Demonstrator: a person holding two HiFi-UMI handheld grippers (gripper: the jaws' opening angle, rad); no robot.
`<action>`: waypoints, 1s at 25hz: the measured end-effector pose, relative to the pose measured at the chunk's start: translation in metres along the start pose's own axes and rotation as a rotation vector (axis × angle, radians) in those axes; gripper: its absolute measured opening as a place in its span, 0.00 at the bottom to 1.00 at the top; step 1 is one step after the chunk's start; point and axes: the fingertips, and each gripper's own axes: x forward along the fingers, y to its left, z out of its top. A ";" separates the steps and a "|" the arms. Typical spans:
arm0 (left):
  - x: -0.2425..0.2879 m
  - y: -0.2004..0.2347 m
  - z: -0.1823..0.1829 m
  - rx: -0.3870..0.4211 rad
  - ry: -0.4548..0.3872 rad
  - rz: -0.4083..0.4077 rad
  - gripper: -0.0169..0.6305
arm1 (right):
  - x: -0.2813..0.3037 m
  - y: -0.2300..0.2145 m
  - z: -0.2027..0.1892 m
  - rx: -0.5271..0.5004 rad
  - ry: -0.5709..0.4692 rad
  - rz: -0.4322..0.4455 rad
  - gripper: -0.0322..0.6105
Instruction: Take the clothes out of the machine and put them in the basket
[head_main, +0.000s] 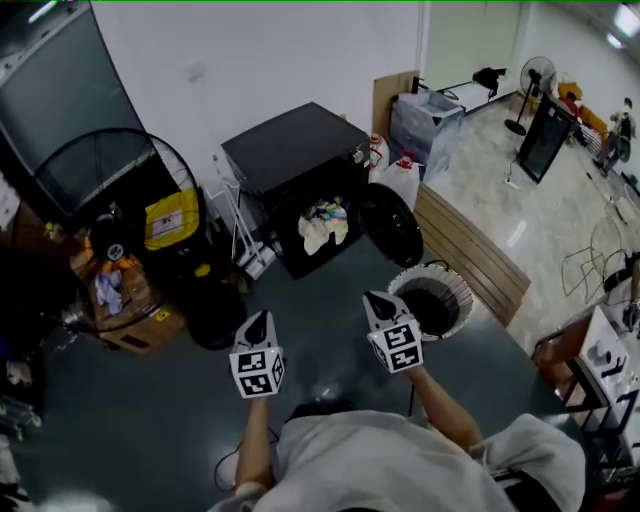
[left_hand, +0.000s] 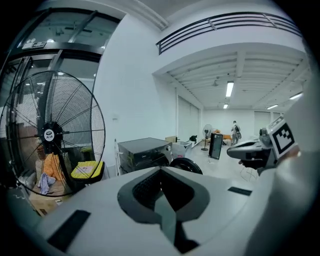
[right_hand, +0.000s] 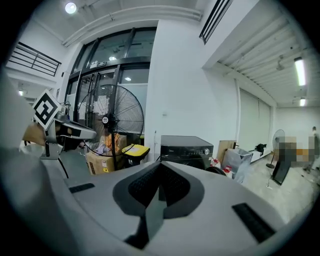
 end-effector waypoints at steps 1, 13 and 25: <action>0.003 -0.003 -0.001 0.001 0.003 -0.003 0.05 | 0.001 -0.002 -0.002 0.005 0.005 0.001 0.08; 0.070 0.022 -0.009 -0.026 0.034 -0.011 0.05 | 0.072 -0.015 -0.008 -0.010 0.039 0.022 0.08; 0.226 0.086 0.036 -0.006 0.030 -0.120 0.05 | 0.218 -0.046 0.030 -0.011 0.063 -0.017 0.08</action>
